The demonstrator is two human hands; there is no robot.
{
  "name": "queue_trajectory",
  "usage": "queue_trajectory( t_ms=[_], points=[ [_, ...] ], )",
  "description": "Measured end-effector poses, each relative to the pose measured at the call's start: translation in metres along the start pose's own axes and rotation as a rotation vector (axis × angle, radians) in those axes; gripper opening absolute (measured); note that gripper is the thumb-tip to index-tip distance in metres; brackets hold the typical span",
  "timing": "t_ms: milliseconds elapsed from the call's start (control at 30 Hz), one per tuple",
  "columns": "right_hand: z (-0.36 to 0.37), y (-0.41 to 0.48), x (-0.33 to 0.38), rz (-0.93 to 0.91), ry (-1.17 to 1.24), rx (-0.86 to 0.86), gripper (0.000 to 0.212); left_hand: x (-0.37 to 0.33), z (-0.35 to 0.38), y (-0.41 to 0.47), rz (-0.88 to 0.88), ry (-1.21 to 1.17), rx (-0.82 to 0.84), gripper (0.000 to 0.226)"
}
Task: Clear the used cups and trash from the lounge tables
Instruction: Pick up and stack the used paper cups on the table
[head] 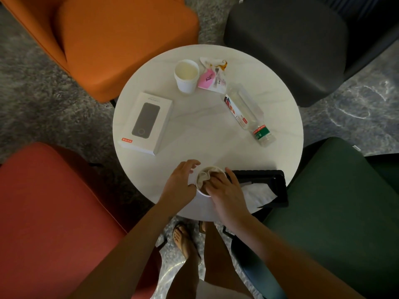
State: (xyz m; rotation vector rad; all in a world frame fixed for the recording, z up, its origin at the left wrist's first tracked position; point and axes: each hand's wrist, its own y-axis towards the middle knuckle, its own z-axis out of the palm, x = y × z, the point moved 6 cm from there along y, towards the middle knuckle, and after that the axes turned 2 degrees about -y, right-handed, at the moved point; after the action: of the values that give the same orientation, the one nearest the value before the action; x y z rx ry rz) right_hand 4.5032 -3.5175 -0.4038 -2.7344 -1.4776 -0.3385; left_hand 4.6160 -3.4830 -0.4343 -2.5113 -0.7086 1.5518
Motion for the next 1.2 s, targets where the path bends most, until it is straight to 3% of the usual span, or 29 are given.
queue_trajectory(
  t_ms=[400,600,733,967,1200],
  points=[
    [-0.012,0.095,-0.021,-0.008,0.118,-0.135,0.046,-0.020,-0.037,0.053,0.012,-0.018,-0.198,0.068],
    [-0.007,0.102,-0.027,-0.015,0.024,-0.129,0.037,-0.014,-0.042,0.064,-0.055,-0.016,-0.175,0.068],
    [-0.019,0.107,-0.032,-0.083,0.075,-0.179,0.034,-0.015,-0.054,0.066,-0.096,-0.010,-0.250,0.061],
    [-0.100,0.186,-0.058,-0.087,0.080,-0.457,0.022,-0.035,-0.085,0.092,-0.110,-0.035,-0.402,0.056],
    [-0.103,0.271,-0.063,-0.092,0.083,-0.301,0.038,-0.055,-0.114,0.131,-0.154,-0.047,-0.513,0.053]
  ],
)
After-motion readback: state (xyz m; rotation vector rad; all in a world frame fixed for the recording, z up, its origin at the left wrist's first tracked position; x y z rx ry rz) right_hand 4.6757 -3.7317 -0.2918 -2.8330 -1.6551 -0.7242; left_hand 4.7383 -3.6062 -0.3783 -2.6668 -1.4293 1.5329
